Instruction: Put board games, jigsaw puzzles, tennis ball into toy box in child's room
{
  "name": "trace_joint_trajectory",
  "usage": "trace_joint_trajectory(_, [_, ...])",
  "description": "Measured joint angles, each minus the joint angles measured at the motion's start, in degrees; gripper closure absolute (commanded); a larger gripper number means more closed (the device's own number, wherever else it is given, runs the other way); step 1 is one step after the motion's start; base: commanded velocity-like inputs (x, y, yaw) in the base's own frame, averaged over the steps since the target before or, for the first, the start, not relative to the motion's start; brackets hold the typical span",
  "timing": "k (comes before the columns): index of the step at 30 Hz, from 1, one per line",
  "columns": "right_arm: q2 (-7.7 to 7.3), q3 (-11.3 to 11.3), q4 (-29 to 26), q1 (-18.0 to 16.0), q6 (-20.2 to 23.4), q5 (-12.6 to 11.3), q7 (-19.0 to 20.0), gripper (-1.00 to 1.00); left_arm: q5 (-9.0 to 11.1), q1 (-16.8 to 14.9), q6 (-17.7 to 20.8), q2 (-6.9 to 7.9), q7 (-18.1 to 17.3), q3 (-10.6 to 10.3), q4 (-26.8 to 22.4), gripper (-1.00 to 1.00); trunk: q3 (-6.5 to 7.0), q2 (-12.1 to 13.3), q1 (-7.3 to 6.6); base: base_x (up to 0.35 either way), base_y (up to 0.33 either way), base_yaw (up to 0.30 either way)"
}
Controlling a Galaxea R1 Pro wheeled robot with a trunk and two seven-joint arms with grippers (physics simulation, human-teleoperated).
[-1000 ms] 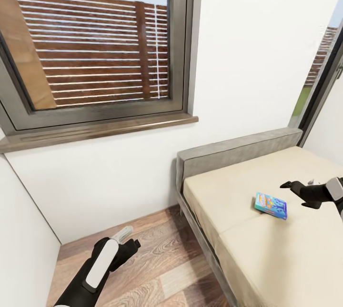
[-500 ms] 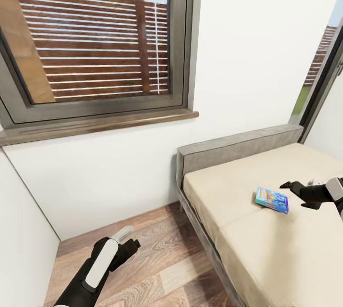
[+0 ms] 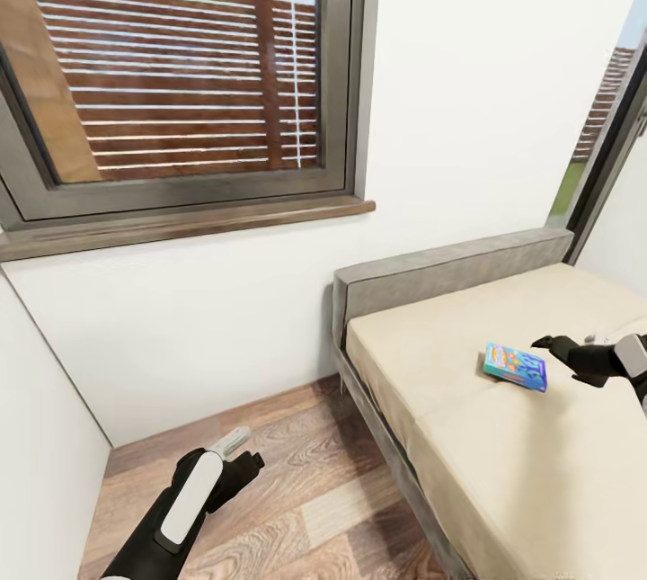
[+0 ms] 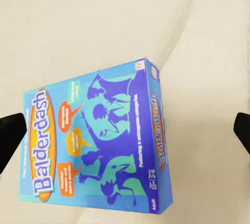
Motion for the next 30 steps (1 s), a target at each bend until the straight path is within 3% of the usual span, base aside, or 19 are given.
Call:
trace_joint_trajectory(5, [0.14,0.0,0.1,0.1,-3.6,0.0,0.1,-1.00,0.0,0.0,0.0,0.01,0.0,0.0,0.0,-1.00,-0.90,-2.0,1.10,0.000,0.000,0.000])
trace_joint_trajectory(9, [0.15,0.0,0.0,0.1,-4.1,0.0,0.2,-1.00,0.0,0.0,0.0,0.01,0.0,0.0,-0.1,-1.00,-1.62,-3.6,1.98,0.000,0.000,0.000])
trace_joint_trajectory(30, [0.49,0.0,0.1,0.4,-3.7,0.2,2.7,-1.00,-0.7,1.4,0.4,0.57,-0.5,-0.3,0.2,-1.00,-1.62,-3.6,1.98,0.000,0.000,0.000])
